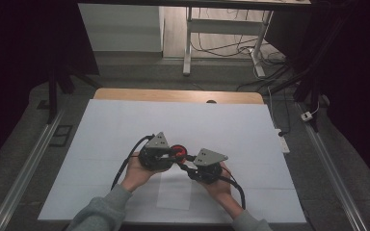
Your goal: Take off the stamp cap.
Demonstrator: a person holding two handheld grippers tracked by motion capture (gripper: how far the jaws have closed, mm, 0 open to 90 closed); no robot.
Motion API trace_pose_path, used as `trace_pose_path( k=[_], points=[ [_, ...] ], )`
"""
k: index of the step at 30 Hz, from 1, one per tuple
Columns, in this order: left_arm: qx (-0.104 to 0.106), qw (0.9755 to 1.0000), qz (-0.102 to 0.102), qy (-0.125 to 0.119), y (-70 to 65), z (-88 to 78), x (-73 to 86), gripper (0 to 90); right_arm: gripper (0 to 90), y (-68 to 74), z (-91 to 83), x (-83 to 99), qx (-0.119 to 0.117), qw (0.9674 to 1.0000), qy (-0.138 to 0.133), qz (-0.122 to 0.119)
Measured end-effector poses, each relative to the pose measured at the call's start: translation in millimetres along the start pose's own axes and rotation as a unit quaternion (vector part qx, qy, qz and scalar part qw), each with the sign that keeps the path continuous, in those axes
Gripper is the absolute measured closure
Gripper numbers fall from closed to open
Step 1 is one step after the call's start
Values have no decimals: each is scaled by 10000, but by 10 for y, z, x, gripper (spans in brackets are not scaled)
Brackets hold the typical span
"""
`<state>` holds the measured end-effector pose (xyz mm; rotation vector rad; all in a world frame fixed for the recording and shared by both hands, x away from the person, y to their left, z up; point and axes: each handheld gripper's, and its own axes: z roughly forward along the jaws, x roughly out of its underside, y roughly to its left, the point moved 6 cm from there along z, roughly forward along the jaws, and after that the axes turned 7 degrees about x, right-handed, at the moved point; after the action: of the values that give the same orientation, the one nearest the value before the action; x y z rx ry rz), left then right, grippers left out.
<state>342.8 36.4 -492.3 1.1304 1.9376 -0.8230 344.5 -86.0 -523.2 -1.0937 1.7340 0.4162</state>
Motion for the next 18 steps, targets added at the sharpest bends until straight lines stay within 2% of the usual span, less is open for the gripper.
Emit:
trace_pose_path(
  k=[18],
  points=[
    [9,10000,-37,0,4,0,3,724,647,0,1,7,22,10000,0,-6]
  ],
)
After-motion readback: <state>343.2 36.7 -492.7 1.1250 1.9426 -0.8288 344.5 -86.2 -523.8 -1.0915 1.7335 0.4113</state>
